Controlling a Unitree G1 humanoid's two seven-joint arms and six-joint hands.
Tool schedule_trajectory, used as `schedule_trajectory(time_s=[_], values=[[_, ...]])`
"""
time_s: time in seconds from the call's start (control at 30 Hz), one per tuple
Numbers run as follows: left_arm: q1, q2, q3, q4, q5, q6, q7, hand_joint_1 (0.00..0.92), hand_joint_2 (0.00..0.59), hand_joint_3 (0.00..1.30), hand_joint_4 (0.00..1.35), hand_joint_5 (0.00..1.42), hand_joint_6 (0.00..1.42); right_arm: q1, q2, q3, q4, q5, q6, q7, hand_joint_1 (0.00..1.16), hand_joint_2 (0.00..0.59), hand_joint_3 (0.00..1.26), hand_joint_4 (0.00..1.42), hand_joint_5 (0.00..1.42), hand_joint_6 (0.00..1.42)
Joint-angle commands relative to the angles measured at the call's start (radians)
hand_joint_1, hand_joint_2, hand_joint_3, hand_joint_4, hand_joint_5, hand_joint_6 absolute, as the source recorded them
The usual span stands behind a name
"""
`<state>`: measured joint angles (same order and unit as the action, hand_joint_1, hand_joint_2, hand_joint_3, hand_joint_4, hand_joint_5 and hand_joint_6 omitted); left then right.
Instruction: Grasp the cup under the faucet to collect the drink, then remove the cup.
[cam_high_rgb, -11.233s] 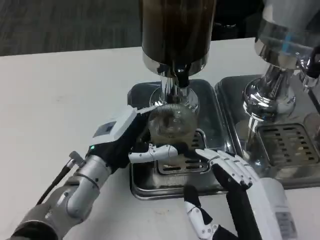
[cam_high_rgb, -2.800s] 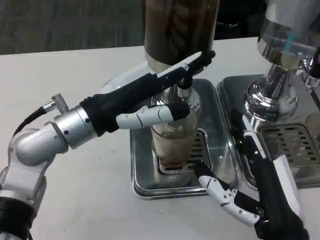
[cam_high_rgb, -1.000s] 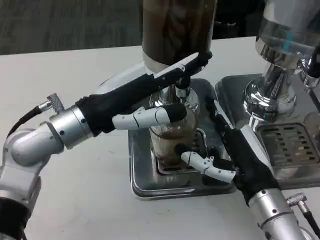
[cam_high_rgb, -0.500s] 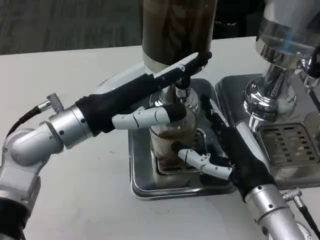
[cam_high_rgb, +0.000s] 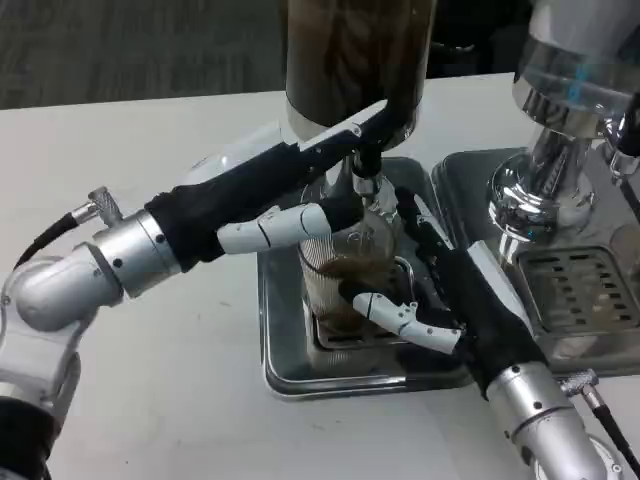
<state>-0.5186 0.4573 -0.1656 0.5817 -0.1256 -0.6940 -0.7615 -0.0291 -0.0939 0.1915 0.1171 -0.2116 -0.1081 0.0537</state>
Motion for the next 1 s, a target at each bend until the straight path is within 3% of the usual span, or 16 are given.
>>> schedule_trajectory(time_s=[0.03, 1.0], values=[[0.022, -0.011, -0.007, 0.018, -0.011, 0.035, -0.065, 0.0, 0.143, 0.01, 0.0, 0.0, 0.0, -0.01, 0.004, -0.002, 0.017, 0.004, -0.022, -0.002, 0.7, 0.224, 0.0, 0.0, 0.0, 0.0], [0.023, -0.041, 0.096, -0.093, -0.117, 0.091, -0.145, 0.0, 0.164, 0.07, 0.0, 0.0, 0.02, -0.007, 0.02, -0.004, 0.04, 0.002, -0.044, -0.023, 0.7, 0.231, 0.0, 0.0, 0.0, 0.0]])
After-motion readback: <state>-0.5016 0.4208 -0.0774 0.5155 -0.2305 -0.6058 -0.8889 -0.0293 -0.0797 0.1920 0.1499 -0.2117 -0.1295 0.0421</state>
